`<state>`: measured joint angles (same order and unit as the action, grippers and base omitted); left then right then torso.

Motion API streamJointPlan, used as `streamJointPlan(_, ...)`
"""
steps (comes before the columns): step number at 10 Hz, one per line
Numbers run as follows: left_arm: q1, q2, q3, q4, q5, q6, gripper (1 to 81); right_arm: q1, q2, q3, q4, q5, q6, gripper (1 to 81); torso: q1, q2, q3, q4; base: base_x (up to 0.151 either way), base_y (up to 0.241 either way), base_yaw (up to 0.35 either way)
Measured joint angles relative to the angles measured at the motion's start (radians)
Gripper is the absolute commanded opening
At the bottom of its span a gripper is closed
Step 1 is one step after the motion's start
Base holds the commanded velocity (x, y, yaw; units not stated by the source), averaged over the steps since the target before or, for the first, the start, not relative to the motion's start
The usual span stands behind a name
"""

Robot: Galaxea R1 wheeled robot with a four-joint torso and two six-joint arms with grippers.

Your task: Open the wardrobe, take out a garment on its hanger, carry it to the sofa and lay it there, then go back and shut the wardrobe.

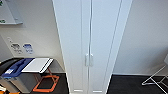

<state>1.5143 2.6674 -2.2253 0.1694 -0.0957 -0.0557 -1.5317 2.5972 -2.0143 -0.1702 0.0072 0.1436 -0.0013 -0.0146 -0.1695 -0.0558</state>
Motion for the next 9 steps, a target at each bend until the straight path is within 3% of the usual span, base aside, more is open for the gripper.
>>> streamJointPlan(9,-0.004,0.000,0.000,0.002,-0.002,0.000,81.1,0.008,-0.052,0.072,0.000,0.010,0.000,81.1,0.002,0.001,0.000,0.000,0.091,0.000,0.000)
